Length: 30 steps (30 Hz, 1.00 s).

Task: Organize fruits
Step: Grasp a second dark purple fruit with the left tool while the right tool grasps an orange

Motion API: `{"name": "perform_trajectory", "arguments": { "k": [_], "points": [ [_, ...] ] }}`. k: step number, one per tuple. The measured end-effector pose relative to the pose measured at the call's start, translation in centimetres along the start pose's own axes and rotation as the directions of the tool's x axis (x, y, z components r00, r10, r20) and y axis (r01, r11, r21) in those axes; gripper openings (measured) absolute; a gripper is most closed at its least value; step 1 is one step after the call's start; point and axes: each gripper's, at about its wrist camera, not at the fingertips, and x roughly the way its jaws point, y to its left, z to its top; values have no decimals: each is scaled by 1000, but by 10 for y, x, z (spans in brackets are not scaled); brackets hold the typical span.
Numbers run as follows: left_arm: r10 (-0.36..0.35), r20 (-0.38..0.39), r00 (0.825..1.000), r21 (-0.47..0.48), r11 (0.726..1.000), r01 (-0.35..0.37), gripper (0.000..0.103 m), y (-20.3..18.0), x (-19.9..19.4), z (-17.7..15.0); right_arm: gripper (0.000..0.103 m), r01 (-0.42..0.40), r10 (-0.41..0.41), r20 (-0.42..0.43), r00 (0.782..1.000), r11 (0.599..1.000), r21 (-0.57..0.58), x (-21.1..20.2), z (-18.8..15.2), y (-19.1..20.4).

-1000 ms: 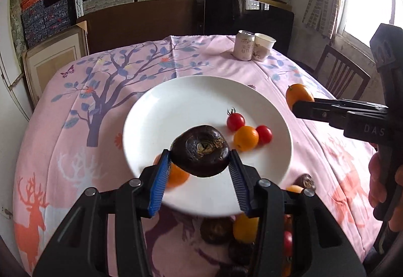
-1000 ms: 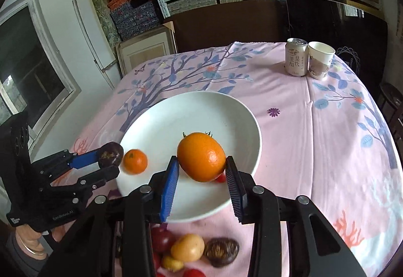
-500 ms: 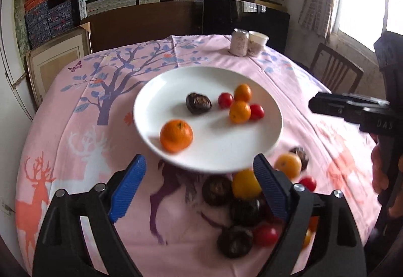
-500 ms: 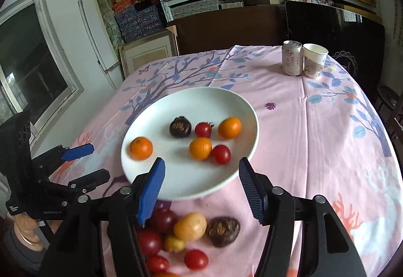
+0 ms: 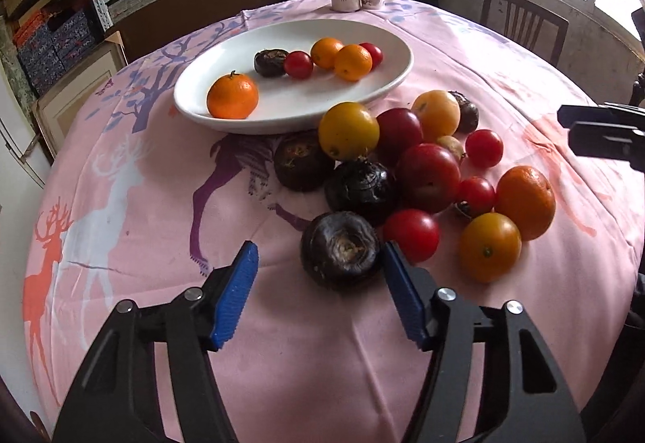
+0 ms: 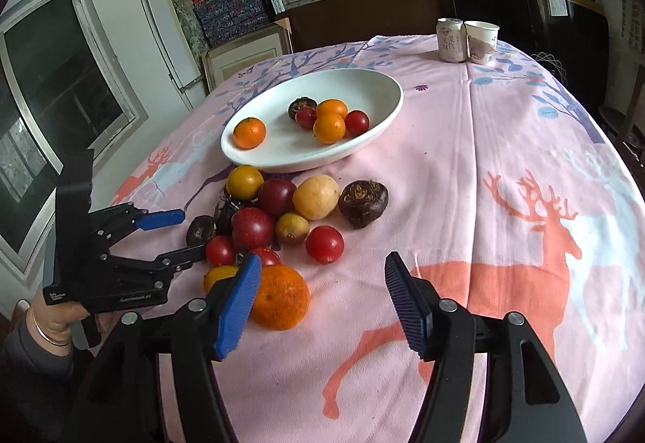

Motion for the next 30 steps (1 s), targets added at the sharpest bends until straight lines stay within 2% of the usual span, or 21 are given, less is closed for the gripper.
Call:
{"name": "perform_trajectory", "arguments": {
  "k": [1, 2, 3, 5, 8, 11, 14, 15, 16, 20, 23, 27, 30],
  "points": [
    [-7, -14, 1000, -8, 1000, 7, 54, 0, 5, 2, 64, -8, 8, -9, 1000, 1000, 1, 0, -2, 1],
    [-49, -31, 998, -34, 998, 48, 42, 2, 9, 3, 64, -12, 11, -19, 1000, 1000, -6, 1, -4, 2],
    [-92, -27, 995, -70, 993, 90, 42, 6, 10, 4, 64, -14, 13, -29, 999, 1000, -21, 1, -6, 5],
    [-110, -18, 994, -84, 991, 108, 41, 9, 8, 2, 63, -27, 25, -44, 999, 998, -59, 2, -11, 14],
    [-108, -2, 994, -85, 991, 108, 41, 7, -2, -4, 57, -35, 27, -60, 998, 991, -130, 6, -18, 31],
    [-118, 37, 992, -115, 986, 122, 41, 11, -22, -13, 56, -25, 12, -78, 997, 985, -170, 16, -21, 43],
    [-109, 72, 991, -135, 984, 118, 41, 16, -41, -21, 56, -24, 9, -100, 995, 987, -159, 28, -18, 45],
    [-102, 79, 992, -138, 984, 113, 41, 17, -45, -23, 56, 4, -20, -90, 996, 985, -170, 30, -17, 47],
    [-99, 84, 992, -142, 984, 110, 41, 19, -48, -24, 46, 32, -48, -86, 995, 984, -176, 33, -16, 47],
    [-97, 96, 991, -156, 981, 112, 41, 25, -56, -31, 43, -34, 21, -110, 994, 993, -115, 30, -14, 36],
    [-98, 95, 991, -173, 978, 114, 41, 30, -55, -33, 43, -20, 12, -85, 996, 995, -96, 22, -12, 29],
    [-101, 124, 987, -179, 976, 123, 41, 33, -58, -22, 43, -26, 25, -18, 1000, 998, -55, 6, 13, 17],
    [-98, 158, 982, -149, 981, 122, 41, 33, -61, 6, 43, -35, 36, 24, 999, 999, -42, 5, 52, 10]
  ]
}}
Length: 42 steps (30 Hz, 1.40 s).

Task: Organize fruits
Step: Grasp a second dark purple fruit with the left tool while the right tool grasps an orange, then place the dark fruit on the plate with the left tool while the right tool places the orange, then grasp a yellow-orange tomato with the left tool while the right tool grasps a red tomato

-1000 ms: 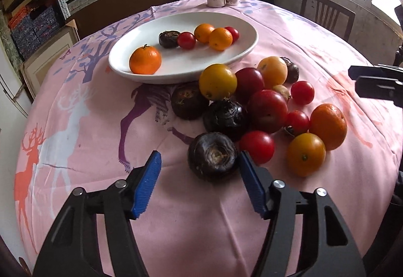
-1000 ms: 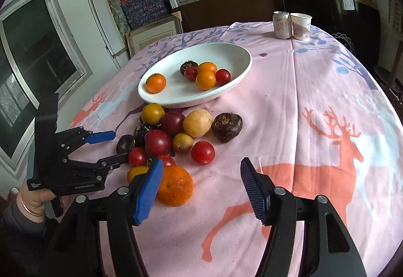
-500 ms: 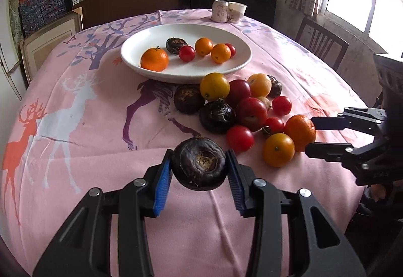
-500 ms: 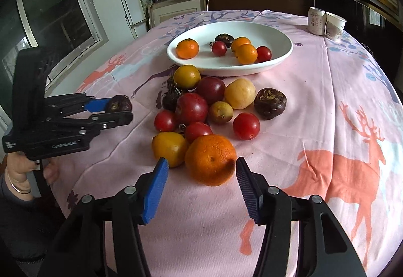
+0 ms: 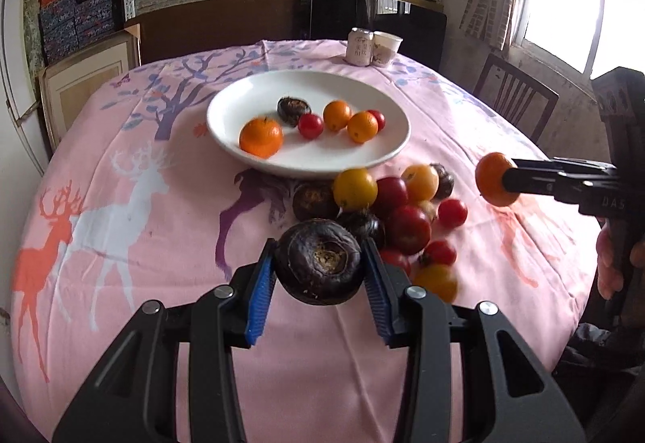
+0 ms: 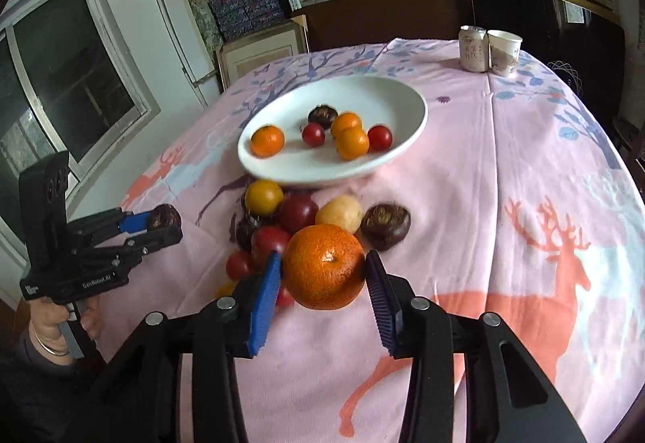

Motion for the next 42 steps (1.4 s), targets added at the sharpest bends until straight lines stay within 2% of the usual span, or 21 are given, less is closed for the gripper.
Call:
{"name": "perform_trajectory", "arguments": {
  "k": [3, 7, 12, 13, 15, 16, 17, 18, 20, 26, 28, 33, 35, 39, 42],
  "points": [
    [14, 27, 1000, 17, 1000, -14, 41, 1, 17, 39, 43, 16, -16, 25, 1000, 1000, 21, 15, 42, -10],
    [44, 39, 998, 3, 999, -44, 41, 16, 53, 85, 43, 37, -38, 16, 999, 997, 74, 59, 89, -26],
    [66, -26, 997, -64, 996, -67, 41, 44, 105, 124, 46, 78, -79, 5, 997, 990, 120, 104, 118, -36],
    [70, -29, 997, -83, 994, -72, 43, 48, 108, 128, 46, 81, -83, 12, 996, 988, 129, 105, 120, -37],
    [92, 12, 996, -106, 990, -90, 62, 49, 101, 130, 52, 79, -85, 40, 996, 988, 135, 97, 120, -36],
    [102, 41, 994, -109, 989, -97, 78, 48, 95, 129, 58, 82, -90, 57, 994, 989, 127, 91, 118, -35],
    [121, 69, 990, -107, 988, -113, 86, 46, 87, 127, 61, 92, -100, 71, 992, 990, 109, 83, 114, -31],
    [137, 92, 986, -97, 987, -129, 87, 44, 77, 122, 61, 98, -105, 77, 991, 991, 92, 76, 109, -28],
    [127, 101, 987, -77, 990, -119, 87, 39, 62, 110, 61, 104, -110, 82, 991, 992, 72, 59, 93, -24],
    [121, -3, 993, 77, 990, -121, 87, 0, 39, 36, 62, 91, -94, 72, 993, 995, 40, 15, 29, -17],
    [117, -13, 993, 132, 985, -114, 87, -20, 31, 9, 62, 85, -88, 68, 994, 995, 51, 6, 9, -17],
    [59, -29, 998, 231, 972, -50, 80, -67, 17, -27, 61, 81, -88, 69, 994, 993, 87, -7, -18, -22],
    [77, -39, 996, 270, 961, -64, 70, -81, 24, -32, 61, 85, -92, 69, 993, 992, 94, -9, -22, -23],
    [37, -115, 993, 225, 974, -10, 53, -85, 44, -34, 61, 107, -113, 65, 991, 990, 89, -9, -28, -24],
    [90, -103, 991, 271, 961, -59, 50, -94, 55, -38, 61, 118, -123, 45, 991, 988, 96, -6, -33, -28]
  ]
}}
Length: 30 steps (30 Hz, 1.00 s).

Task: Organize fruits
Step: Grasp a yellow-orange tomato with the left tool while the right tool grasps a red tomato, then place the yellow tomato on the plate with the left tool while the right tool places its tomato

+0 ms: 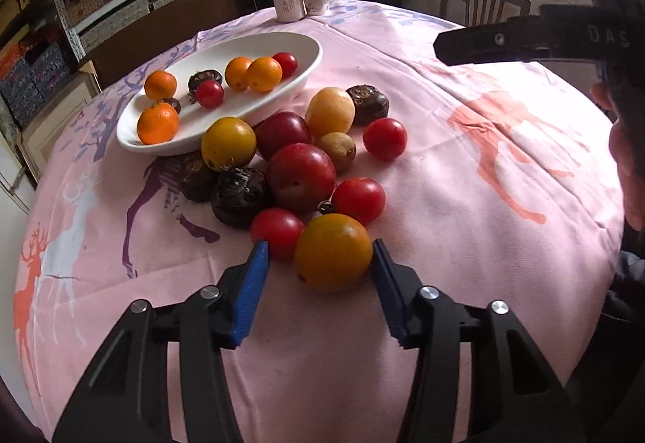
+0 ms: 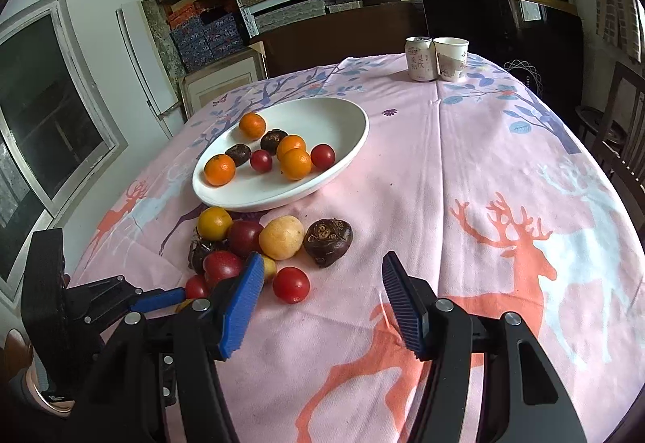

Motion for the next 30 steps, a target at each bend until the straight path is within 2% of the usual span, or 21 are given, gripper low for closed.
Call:
{"name": "perform_trajectory", "arguments": {
  "k": [1, 3, 4, 7, 11, 16, 17, 19, 23, 26, 30],
  "points": [
    [3, 6, 1000, 1, 1000, -3, 47, -1, -1, 0, 61, -1, 1, -11, 1000, 1000, 4, 2, 0, -3],
    [-58, 20, 998, -37, 998, 58, 38, 4, -8, 1, 61, -20, 20, -45, 999, 1000, 3, 7, -4, -3],
    [-71, 23, 997, -58, 996, 72, 37, 9, -12, 1, 61, -36, 35, -65, 997, 999, -11, 10, -6, 1],
    [-45, 60, 997, -95, 994, 51, 37, 24, -31, -3, 60, -74, 60, -120, 991, 990, -117, 19, -15, 25],
    [2, 92, 996, -161, 987, 13, 38, 52, -57, -11, 47, -93, 46, -176, 983, 959, -268, 34, -24, 66],
    [40, 80, 996, -205, 978, -23, 38, 74, -65, -20, 43, -84, 3, -238, 971, 941, -329, 62, -26, 94],
    [41, 77, 996, -204, 979, -24, 38, 74, -64, -21, 32, -88, 1, -254, 967, 940, -331, 66, -27, 98],
    [40, 74, 996, -201, 979, -24, 38, 74, -63, -23, 29, -80, -8, -250, 968, 937, -340, 68, -28, 103],
    [24, 81, 996, -203, 979, -7, 38, 75, -60, -20, 29, -94, 28, -216, 976, 949, -302, 52, -18, 91],
    [-6, 101, 995, -202, 979, 27, 38, 80, -57, -4, 29, -76, 39, -154, 987, 967, -244, 35, 11, 72],
    [-20, 149, 989, -177, 983, 47, 38, 89, -43, 37, 29, -55, 35, -115, 993, 983, -177, 45, 64, 49]
  ]
}}
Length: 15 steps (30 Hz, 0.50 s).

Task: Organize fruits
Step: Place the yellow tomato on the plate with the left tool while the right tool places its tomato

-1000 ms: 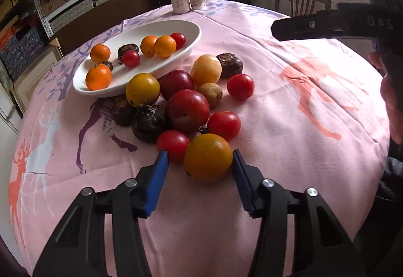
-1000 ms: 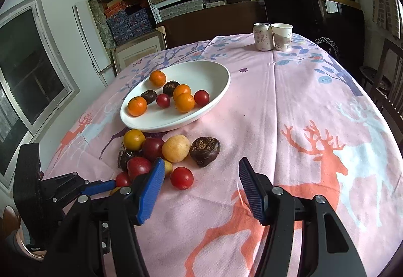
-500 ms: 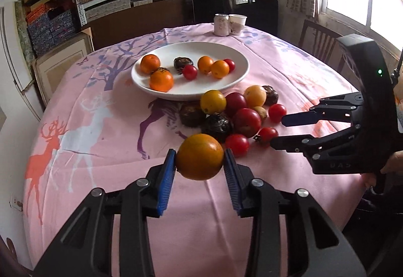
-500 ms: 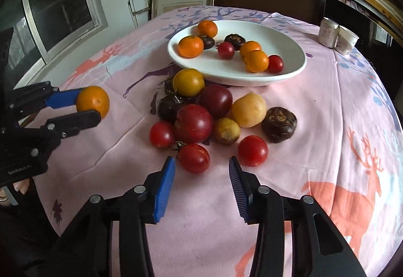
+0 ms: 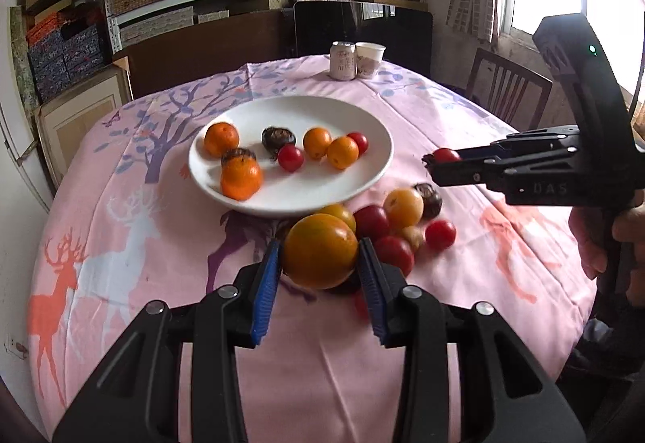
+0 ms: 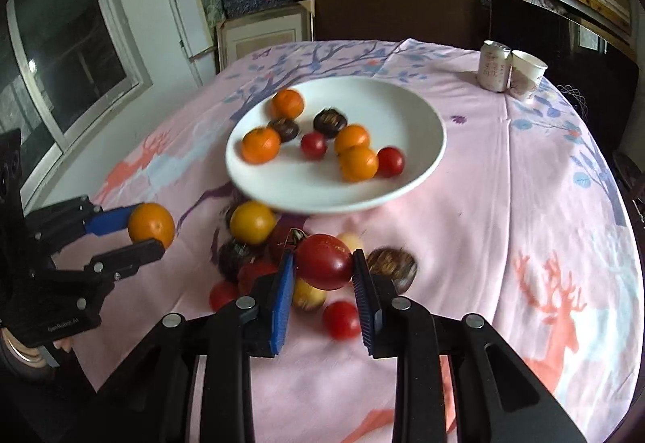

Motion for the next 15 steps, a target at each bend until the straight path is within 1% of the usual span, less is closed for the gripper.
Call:
{"name": "perform_trajectory", "arguments": {
  "k": [3, 6, 8, 9, 10, 11, 12, 13, 14, 15],
  "points": [
    [8, 2, 1000, -6, 1000, -8, 38, 7, 33, 31, 29, 7, -7, 1, 1000, 999, 49, 20, 36, -19],
    [13, -24, 1000, -37, 999, -14, 38, 18, 69, 55, 29, 5, -5, 0, 1000, 996, 86, 46, 61, -30],
    [32, -51, 998, -48, 998, -35, 38, 23, 90, 64, 31, -9, 10, -10, 1000, 992, 124, 63, 75, -38],
    [47, -66, 997, -47, 998, -50, 38, 24, 99, 67, 34, -8, 10, -13, 1000, 990, 144, 68, 80, -42],
    [63, -72, 995, -50, 996, -67, 39, 26, 103, 68, 43, 2, 0, -10, 1000, 987, 163, 70, 82, -43],
    [76, -72, 995, -58, 995, -80, 48, 28, 104, 70, 47, -9, 9, 3, 1000, 984, 178, 69, 81, -44],
    [78, -61, 995, -76, 994, -82, 55, 30, 101, 71, 47, -23, 21, 10, 1000, 984, 179, 66, 79, -43],
    [88, -39, 995, -92, 992, -92, 69, 31, 94, 70, 47, -20, 18, 12, 1000, 986, 165, 62, 75, -40],
    [103, -20, 994, -96, 990, -104, 80, 32, 88, 68, 47, -8, 6, 12, 1000, 988, 151, 58, 71, -38],
    [122, -2, 992, -91, 988, -122, 83, 31, 80, 66, 47, -3, 1, 14, 1000, 990, 142, 52, 65, -36]
  ]
}}
